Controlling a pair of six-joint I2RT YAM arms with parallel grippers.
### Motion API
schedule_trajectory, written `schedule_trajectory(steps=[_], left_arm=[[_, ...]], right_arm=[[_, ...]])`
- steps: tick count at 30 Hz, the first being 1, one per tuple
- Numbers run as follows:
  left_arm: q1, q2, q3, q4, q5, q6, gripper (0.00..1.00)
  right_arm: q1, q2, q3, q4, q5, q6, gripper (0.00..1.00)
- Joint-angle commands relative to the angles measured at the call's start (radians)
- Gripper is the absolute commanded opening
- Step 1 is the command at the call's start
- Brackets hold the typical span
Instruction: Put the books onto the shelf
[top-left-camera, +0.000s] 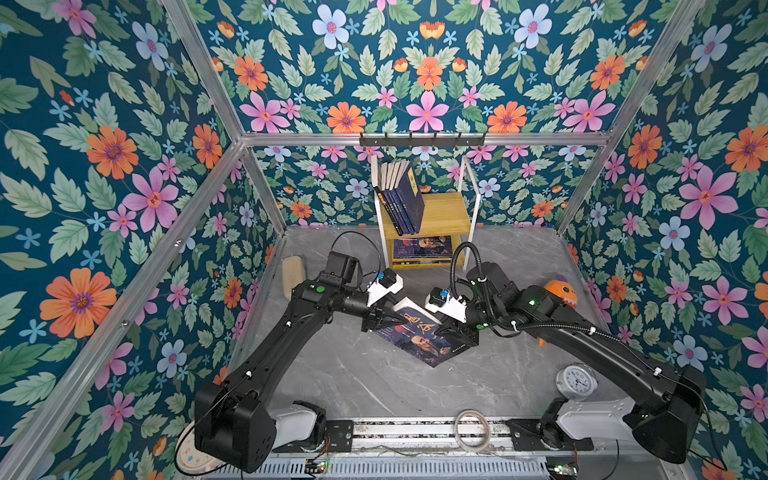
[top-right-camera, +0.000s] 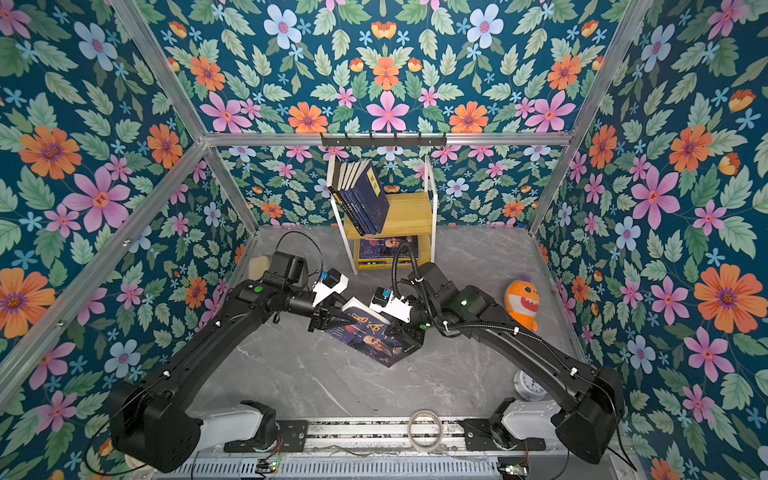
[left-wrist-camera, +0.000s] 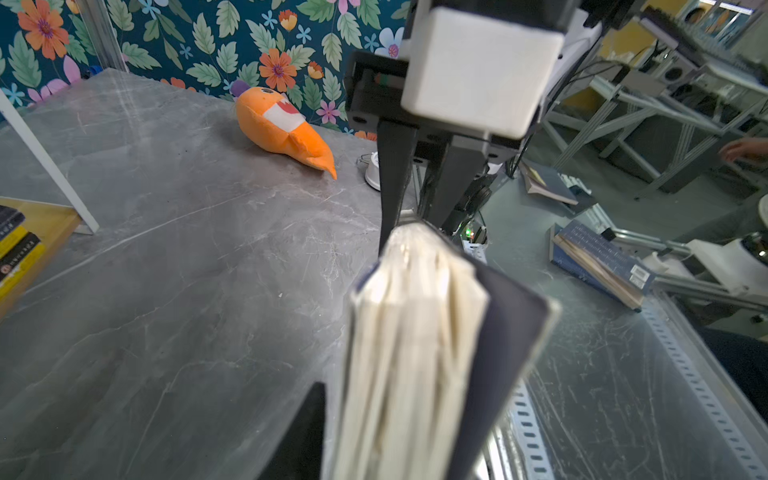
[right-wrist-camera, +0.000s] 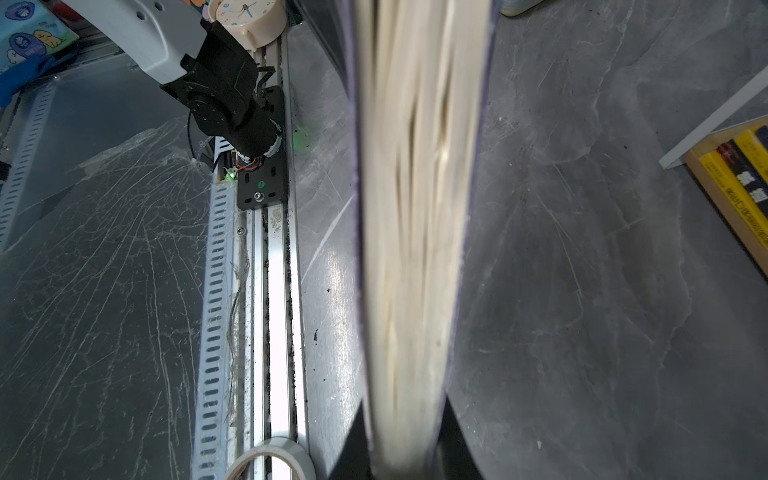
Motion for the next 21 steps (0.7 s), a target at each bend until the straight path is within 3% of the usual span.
schedule_trajectory(steps=[1, 4, 6, 10, 14, 21], left_arm=[[0.001, -0.013, -0.023, 0.075, 0.026, -0.087, 0.0], [0.002, -0.025, -0.046, 0.108, 0.025, -0.119, 0.0], [0.008, -0.033, -0.062, 0.143, 0.025, -0.16, 0.0], [0.029, -0.049, -0.109, 0.247, 0.032, -0.282, 0.0], [0.046, -0.069, -0.168, 0.402, 0.009, -0.479, 0.0], [0.064, -0.081, -0.249, 0.716, -0.096, -0.991, 0.0]], right_arm=[[0.002, -0.008, -0.004, 0.058, -0.014, -0.005, 0.0], [0.002, -0.02, -0.01, 0.06, 0.028, -0.002, 0.04], [0.004, -0.036, -0.02, 0.061, 0.07, 0.005, 0.24], [0.002, -0.11, -0.084, 0.115, 0.175, 0.013, 0.52], [0.003, -0.199, -0.14, 0.185, 0.299, 0.022, 0.61], [0.069, -0.329, -0.222, 0.338, 0.555, 0.024, 0.68]])
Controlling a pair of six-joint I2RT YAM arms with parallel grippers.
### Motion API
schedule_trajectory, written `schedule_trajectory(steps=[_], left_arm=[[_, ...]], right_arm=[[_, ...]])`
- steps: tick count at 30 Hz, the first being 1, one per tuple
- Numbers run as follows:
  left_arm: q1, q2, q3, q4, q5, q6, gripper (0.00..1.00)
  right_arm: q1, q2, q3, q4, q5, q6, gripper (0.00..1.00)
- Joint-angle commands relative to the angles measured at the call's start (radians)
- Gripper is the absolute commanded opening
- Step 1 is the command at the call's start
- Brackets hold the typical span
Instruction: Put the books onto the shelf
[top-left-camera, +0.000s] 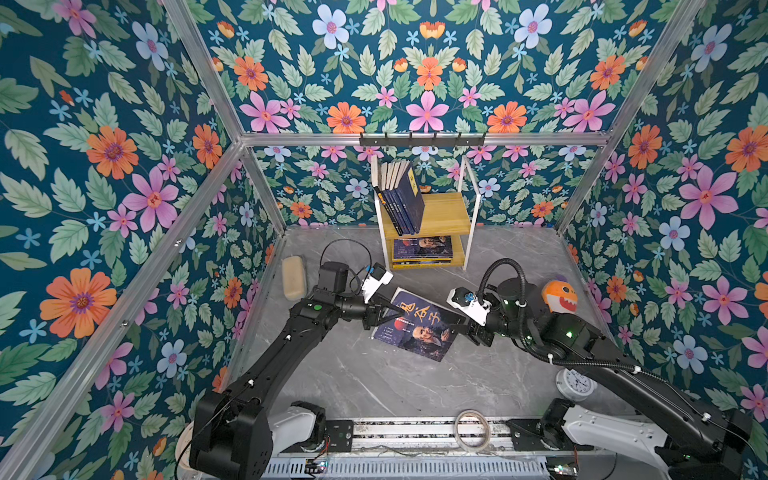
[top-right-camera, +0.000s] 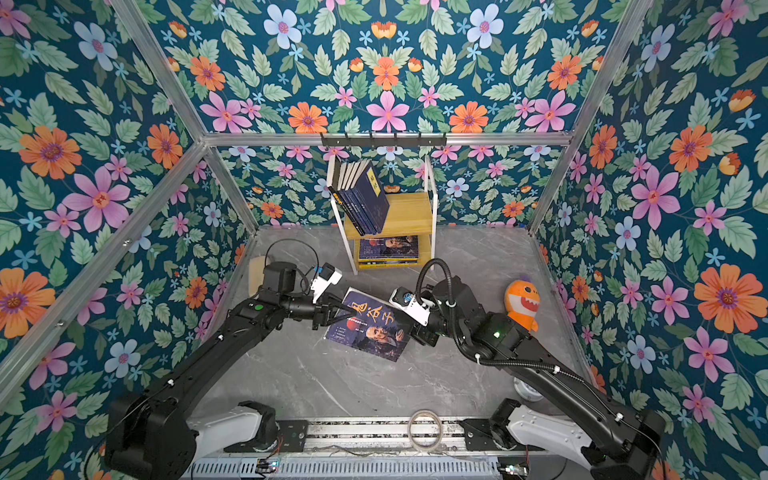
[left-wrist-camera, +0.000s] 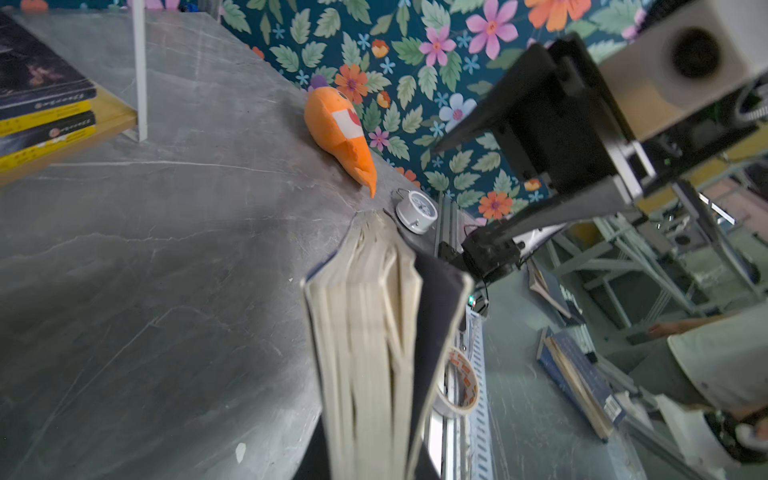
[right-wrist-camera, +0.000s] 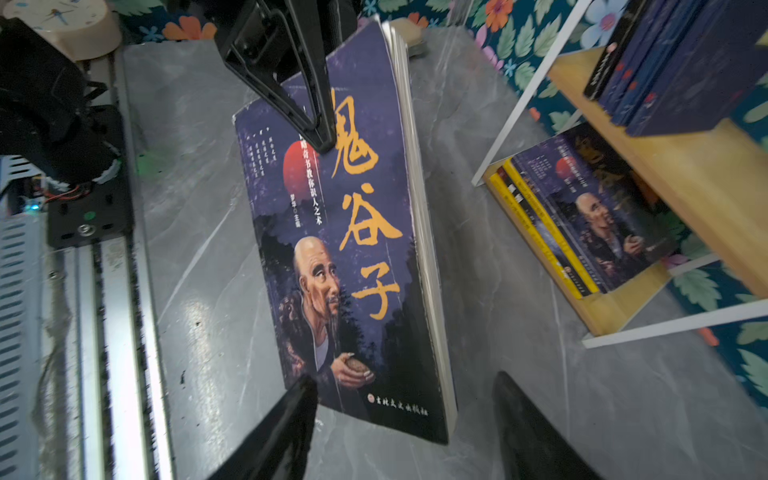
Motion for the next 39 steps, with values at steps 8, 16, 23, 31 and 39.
schedule_trajectory(steps=[8, 16, 23, 31, 39], left_arm=[[0.037, -0.01, -0.074, 0.375, -0.182, -0.702, 0.0], [0.059, -0.001, -0.121, 0.492, -0.21, -0.954, 0.0], [0.066, -0.007, -0.134, 0.494, -0.223, -1.02, 0.0], [0.068, -0.007, -0.144, 0.484, -0.241, -1.065, 0.0], [0.068, -0.018, -0.145, 0.48, -0.24, -1.081, 0.0]], right_arm=[[0.162, -0.072, -0.156, 0.27, 0.311, -0.035, 0.79], [0.281, 0.022, -0.245, 0.424, 0.473, -0.084, 0.79], [0.332, 0.131, -0.277, 0.526, 0.53, -0.101, 0.79], [0.383, 0.265, -0.268, 0.735, 0.615, -0.189, 0.79], [0.382, 0.302, -0.285, 0.815, 0.612, -0.195, 0.79]])
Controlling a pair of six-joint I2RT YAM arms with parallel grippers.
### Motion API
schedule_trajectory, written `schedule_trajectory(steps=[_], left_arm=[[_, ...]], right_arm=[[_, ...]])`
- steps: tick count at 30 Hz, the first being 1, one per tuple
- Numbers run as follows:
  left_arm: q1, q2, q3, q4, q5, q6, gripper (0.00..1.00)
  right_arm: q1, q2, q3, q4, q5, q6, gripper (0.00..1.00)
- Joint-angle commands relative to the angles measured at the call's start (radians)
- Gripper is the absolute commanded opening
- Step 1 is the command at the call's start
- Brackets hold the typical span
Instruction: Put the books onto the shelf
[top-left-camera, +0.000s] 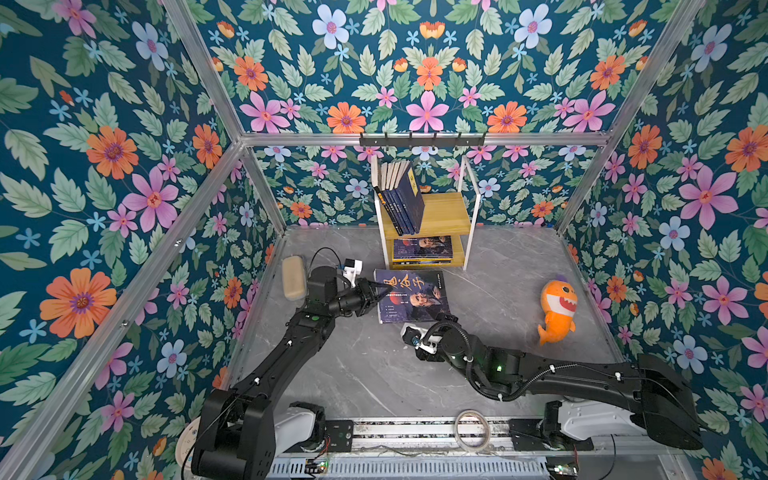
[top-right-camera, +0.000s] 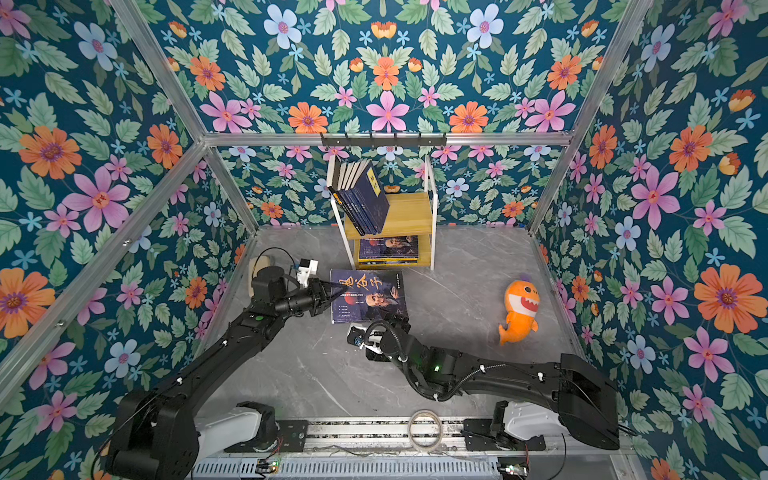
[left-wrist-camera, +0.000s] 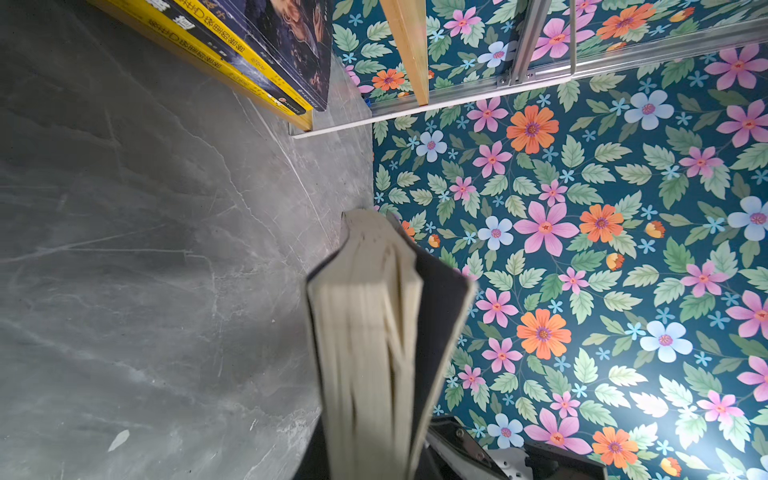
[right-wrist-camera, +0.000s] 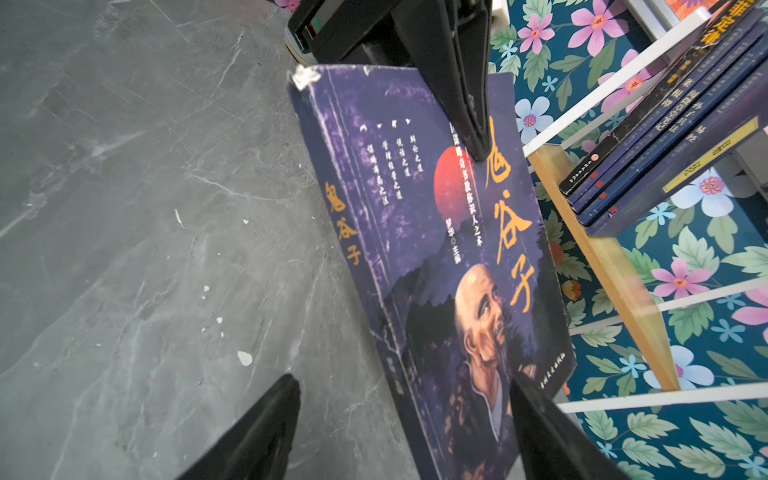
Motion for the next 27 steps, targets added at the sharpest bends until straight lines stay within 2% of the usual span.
schedule_trajectory(steps=[1, 6, 12, 16, 20, 22, 25, 27], left_arm=[[0.002, -0.011, 0.006, 0.054, 0.017, -0.021, 0.0], [0.0, -0.006, -0.002, 0.051, 0.018, -0.034, 0.0], [-0.005, -0.005, -0.001, 0.048, 0.022, -0.045, 0.0], [-0.006, 0.0, 0.007, 0.048, 0.024, -0.063, 0.0], [-0.011, 0.005, 0.005, 0.049, 0.026, -0.078, 0.0], [-0.012, 0.008, 0.007, 0.042, 0.024, -0.077, 0.0], [-0.014, 0.006, 0.007, 0.039, 0.027, -0.079, 0.0], [-0.014, 0.011, 0.005, 0.042, 0.024, -0.075, 0.0]], right_arm=[[0.0, 0.009, -0.017, 0.11, 0.022, -0.032, 0.79], [-0.02, 0.029, -0.029, 0.186, 0.05, -0.073, 0.79], [-0.062, 0.05, -0.039, 0.274, 0.027, -0.119, 0.78], [-0.083, 0.071, -0.019, 0.254, -0.04, -0.098, 0.76], [-0.087, 0.128, 0.009, 0.271, -0.04, -0.148, 0.75], [-0.097, 0.15, 0.016, 0.3, -0.022, -0.15, 0.68], [-0.115, 0.168, 0.015, 0.332, -0.014, -0.148, 0.46], [-0.122, 0.181, 0.012, 0.356, 0.015, -0.168, 0.28]])
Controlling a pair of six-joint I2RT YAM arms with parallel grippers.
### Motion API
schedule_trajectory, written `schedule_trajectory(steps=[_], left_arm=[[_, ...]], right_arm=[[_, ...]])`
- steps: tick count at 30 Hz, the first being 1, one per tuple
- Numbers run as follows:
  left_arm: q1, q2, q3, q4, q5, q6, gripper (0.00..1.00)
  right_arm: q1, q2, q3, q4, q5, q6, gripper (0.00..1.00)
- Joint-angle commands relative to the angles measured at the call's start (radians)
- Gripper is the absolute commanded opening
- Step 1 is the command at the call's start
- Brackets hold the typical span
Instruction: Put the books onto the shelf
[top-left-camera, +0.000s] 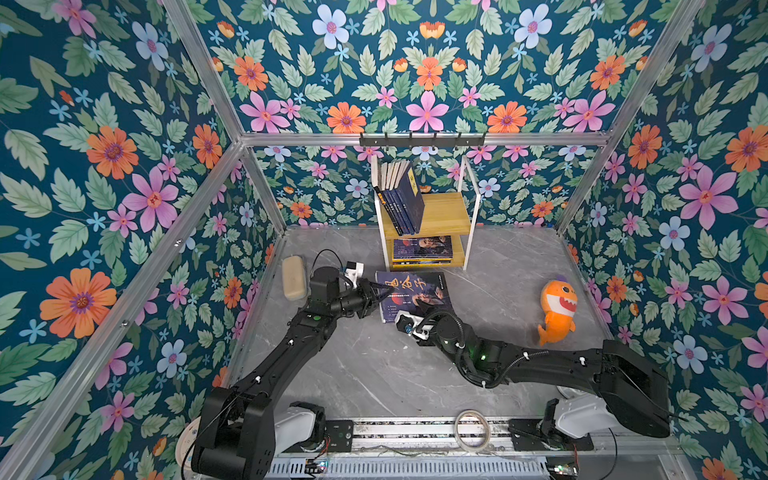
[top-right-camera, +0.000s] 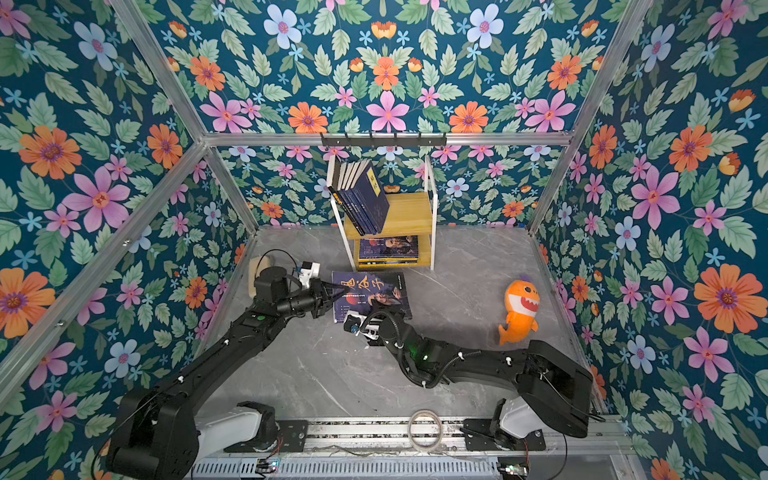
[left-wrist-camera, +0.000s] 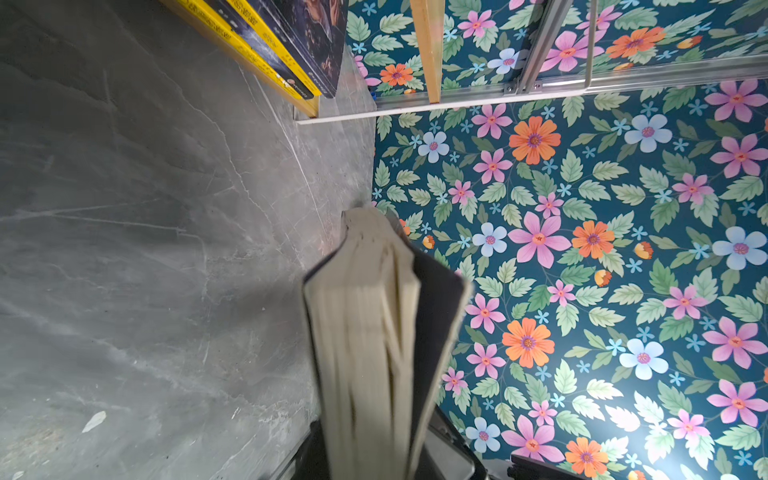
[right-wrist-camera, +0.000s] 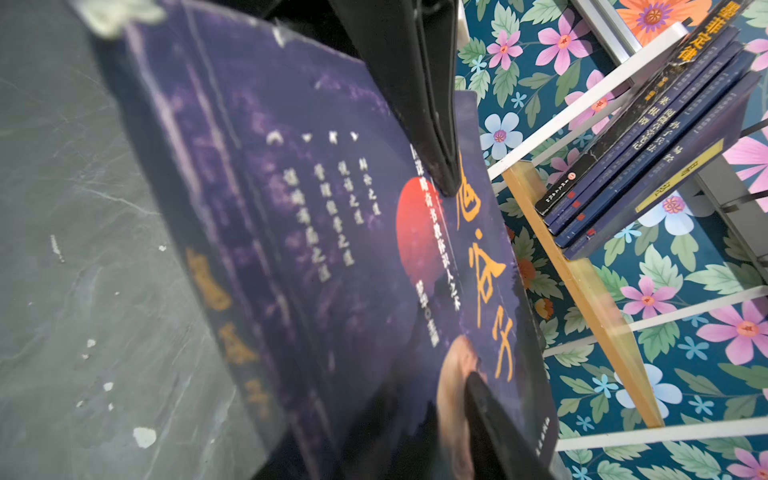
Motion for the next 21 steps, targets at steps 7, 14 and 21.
schedule_trajectory(steps=[7, 14, 21], left_arm=[[0.027, -0.021, 0.01, 0.041, 0.001, 0.11, 0.43], [0.159, -0.11, 0.005, -0.055, -0.064, 0.339, 0.72], [0.215, -0.195, 0.036, -0.282, -0.202, 0.699, 0.88]], right_arm=[[-0.039, -0.058, -0.024, -0.003, 0.028, -0.037, 0.0], [-0.122, -0.228, -0.039, -0.185, -0.025, -0.023, 0.0], [-0.183, -0.262, 0.041, -0.333, -0.038, -0.128, 0.0]])
